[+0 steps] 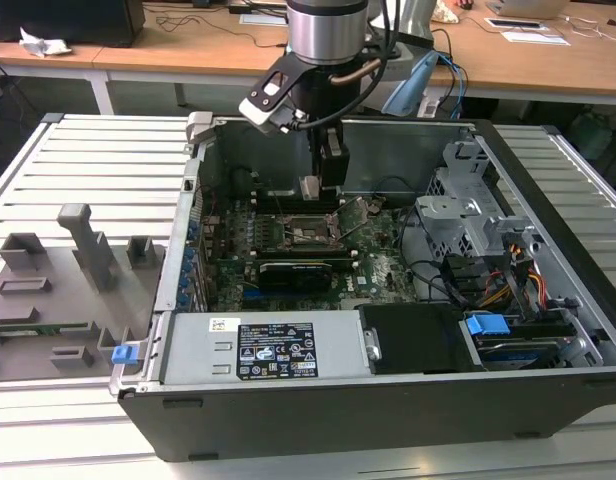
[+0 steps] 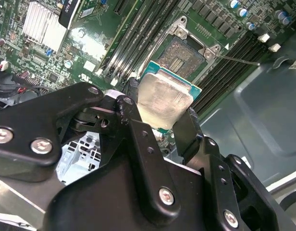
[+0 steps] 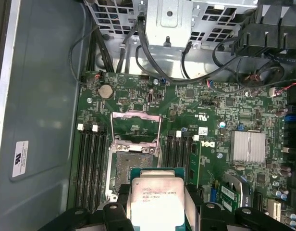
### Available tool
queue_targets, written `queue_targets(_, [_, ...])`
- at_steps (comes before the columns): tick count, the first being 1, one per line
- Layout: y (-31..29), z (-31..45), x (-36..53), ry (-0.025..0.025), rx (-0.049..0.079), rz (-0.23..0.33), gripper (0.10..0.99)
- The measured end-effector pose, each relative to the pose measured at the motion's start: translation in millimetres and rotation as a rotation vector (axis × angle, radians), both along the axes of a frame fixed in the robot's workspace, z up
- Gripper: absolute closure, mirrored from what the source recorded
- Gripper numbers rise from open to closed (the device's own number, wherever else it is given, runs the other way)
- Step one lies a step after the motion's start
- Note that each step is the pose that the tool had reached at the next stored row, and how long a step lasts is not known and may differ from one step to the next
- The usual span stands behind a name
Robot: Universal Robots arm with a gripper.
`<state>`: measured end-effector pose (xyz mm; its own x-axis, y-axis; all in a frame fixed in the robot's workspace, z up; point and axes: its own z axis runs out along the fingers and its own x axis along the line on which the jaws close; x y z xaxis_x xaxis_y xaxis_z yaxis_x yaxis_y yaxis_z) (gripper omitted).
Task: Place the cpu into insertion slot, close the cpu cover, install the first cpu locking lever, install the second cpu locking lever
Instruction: 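Place the cpu into insertion slot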
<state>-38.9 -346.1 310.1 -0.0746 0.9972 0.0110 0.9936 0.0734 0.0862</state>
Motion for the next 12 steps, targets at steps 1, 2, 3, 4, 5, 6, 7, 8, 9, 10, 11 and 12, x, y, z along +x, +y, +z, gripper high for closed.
queue_targets(1, [0.0,-0.2,-0.1,0.0001,0.000,-0.001,0.553])
queue_targets(2, [0.0,-0.4,-0.1,0.0001,0.000,-0.002,0.553])
queue_targets(3, [0.0,-0.6,-0.1,0.0001,0.000,-0.002,0.553])
queue_targets(4, [0.0,-0.9,-0.1,0.0001,0.000,-0.003,0.553])
queue_targets(5, [0.0,-1.1,-0.1,0.0001,0.000,-0.003,0.553])
queue_targets(6, [0.0,-1.2,-0.1,0.0001,0.000,-0.004,0.553])
queue_targets(7, [0.0,-1.6,-0.1,0.0001,0.000,-0.005,0.553])
queue_targets(8, [0.0,-2.0,-0.1,0.0001,0.000,-0.006,0.553])
queue_targets(9, [0.0,-2.2,-0.2,0.0001,0.000,-0.006,0.553])
queue_targets(10, [0.0,-2.6,-0.2,0.0001,0.000,-0.007,0.553])
queue_targets(11, [0.0,-2.9,-0.2,0.0001,0.000,-0.008,0.553])
queue_targets(12, [0.0,-3.1,-0.2,0.0001,0.000,-0.008,0.553])
